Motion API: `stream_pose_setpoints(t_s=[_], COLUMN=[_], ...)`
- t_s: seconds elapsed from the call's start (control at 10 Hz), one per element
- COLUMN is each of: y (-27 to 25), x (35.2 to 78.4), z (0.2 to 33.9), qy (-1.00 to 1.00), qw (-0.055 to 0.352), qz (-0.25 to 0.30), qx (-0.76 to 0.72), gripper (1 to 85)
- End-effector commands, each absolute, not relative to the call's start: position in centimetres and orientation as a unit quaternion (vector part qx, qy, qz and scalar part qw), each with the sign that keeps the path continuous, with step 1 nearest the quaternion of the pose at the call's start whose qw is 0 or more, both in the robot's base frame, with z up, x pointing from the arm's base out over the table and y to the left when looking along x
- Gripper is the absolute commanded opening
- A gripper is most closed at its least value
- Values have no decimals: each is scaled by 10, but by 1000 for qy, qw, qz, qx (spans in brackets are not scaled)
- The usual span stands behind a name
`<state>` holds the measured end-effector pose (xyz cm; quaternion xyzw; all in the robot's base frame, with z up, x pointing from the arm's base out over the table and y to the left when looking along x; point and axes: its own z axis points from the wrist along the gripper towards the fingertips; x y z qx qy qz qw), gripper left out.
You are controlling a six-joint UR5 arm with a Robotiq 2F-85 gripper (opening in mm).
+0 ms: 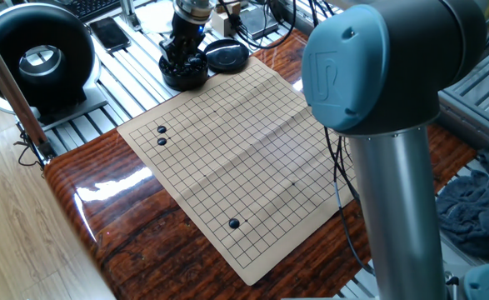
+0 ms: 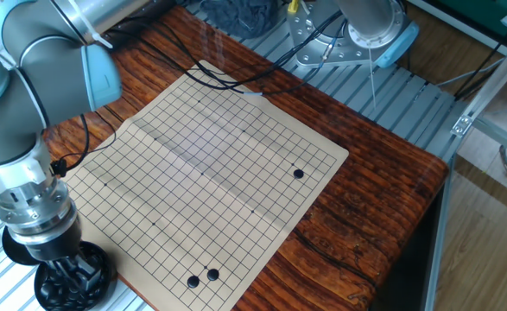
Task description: Play the first move as black on the 3-4 point in the upper right corner of the Go board
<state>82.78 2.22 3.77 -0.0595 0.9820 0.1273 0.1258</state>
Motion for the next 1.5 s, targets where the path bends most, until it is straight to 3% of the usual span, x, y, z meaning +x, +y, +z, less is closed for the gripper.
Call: stream_pose_setpoints(t_s=[0.0,0.8,1.4], y=[22,39,20], x=[823,828,829], z=[35,51,44], qy=[982,974,979], qw=[119,128,128], qz=[132,176,136], qx=[-70,-66,-78], gripper=[317,290,290])
